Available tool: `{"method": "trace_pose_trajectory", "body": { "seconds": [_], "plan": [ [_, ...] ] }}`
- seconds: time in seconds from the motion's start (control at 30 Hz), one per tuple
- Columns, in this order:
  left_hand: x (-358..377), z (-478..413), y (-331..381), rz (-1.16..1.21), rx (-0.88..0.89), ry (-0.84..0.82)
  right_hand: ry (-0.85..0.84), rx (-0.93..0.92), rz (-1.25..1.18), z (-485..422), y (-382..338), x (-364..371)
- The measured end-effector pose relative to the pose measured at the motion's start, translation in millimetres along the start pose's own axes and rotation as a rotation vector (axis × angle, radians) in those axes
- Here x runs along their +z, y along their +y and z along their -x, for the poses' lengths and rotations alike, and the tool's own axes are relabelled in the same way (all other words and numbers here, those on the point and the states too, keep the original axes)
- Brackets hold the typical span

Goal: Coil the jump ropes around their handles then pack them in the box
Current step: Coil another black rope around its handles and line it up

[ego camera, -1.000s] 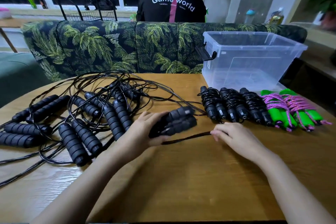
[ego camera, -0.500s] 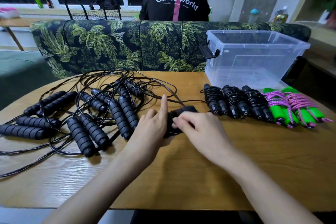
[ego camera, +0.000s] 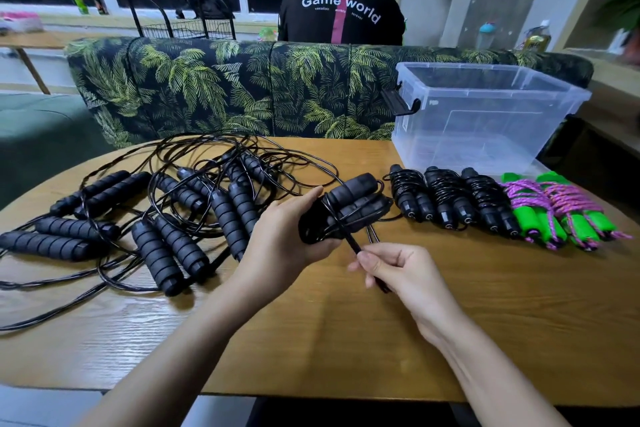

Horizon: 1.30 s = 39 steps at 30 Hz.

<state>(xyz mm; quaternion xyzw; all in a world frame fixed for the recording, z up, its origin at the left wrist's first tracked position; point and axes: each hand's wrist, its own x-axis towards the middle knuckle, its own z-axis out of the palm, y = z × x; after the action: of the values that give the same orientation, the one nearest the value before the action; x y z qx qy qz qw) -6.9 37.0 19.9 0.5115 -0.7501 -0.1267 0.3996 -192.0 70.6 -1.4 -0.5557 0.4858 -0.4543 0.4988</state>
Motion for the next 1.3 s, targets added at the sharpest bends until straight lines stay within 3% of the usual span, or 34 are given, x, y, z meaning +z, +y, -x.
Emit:
{"method": "trace_pose_trajectory", "body": {
  "seconds": [0.1, 0.3, 0.37, 0.5, 0.67, 0.8, 0.9, 1.3],
  "plan": [
    [-5.6, 0.0, 4.4, 0.041, 0.036, -0.106, 0.01, -0.037, -0.047, -6.3, 3.5, 2.1],
    [-8.3, 2.4, 8.1, -0.223, 0.235, -0.235, 0.036, -0.124, -0.133, -4.0, 12.0, 7.6],
    [-4.3, 6.6, 14.7, -0.223, 0.204, -0.197, 0.04, -0.153, -0.134, -4.0, 12.2, 7.3],
    [6.3, 8.5, 15.3, -0.175, 0.114, 0.031, 0.017, -0.243, -0.01, -2.9, 13.1, 8.8],
    [9.0, 5.4, 8.1, -0.304, 0.149, 0.142, -0.055, -0.313, 0.296, -2.0, 28.0, -3.7],
    [0.3, 2.6, -5.0, -0.276, 0.175, 0.153, -0.064, -0.426, 0.596, -2.7, 48.6, -28.1],
    [-3.5, 2.8, -12.1, -0.253, 0.166, 0.168, -0.101, -0.4, 0.753, -4.3, 60.8, -48.7],
    [-17.0, 0.2, -34.7, -0.155, 0.191, 0.15, -0.044, -0.353, 0.805, -41.3, 57.4, -85.8]
  ]
}}
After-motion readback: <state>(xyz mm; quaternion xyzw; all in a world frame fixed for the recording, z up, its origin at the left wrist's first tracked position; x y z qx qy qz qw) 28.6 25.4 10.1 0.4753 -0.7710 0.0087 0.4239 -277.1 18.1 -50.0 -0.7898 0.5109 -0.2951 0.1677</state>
